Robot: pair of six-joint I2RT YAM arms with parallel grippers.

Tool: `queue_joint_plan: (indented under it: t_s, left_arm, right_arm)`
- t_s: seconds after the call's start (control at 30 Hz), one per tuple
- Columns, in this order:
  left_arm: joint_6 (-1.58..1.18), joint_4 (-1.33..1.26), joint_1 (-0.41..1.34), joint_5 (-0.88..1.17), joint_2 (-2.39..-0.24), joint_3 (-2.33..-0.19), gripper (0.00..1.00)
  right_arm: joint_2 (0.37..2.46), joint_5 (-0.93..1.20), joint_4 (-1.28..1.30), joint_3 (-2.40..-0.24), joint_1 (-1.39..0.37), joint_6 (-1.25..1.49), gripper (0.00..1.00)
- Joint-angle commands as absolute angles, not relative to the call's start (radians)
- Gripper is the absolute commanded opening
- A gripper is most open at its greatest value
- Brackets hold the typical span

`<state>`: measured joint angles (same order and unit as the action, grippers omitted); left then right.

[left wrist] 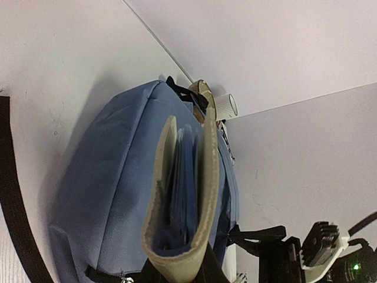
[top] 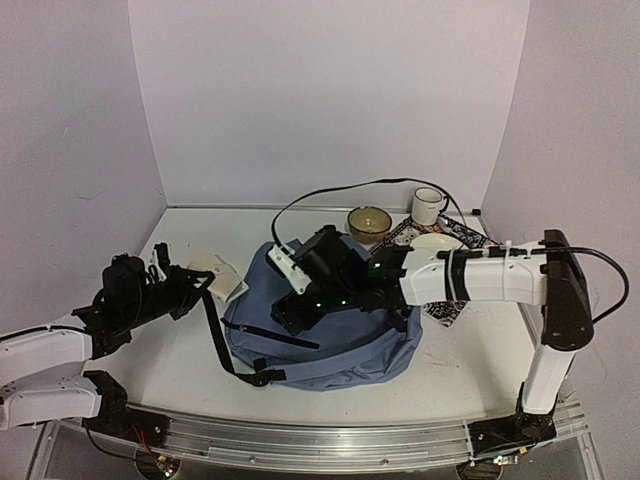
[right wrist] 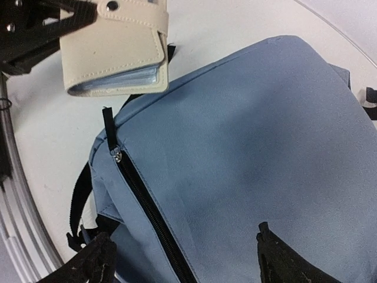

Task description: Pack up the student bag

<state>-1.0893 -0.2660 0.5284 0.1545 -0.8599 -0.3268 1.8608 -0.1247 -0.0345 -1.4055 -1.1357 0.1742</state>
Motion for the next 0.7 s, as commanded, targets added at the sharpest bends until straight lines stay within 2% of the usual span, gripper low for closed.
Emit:
queue_joint_plan:
  t_s: [0.0, 0.17, 0.67]
  left_arm:
    - [-1.033, -0.093, 0.519, 0.105, -0.839, -0.441, 0.0]
    - [-1.007, -0.008, 0.517, 0.072, -0.824, -0.484, 0.0]
    - [-1.006, -0.006, 0.517, 0.117, -0.812, -0.483, 0.0]
  right_arm:
    - [1.97, -0.292, 0.185, -1.513, -1.172, 0.023, 0.84]
    - [2.038, -0.347, 0.224, -1.558, -1.185, 0.008, 0.84]
    - [2.14, -0.488, 0.267, -1.614, -1.197, -0.01, 0.81]
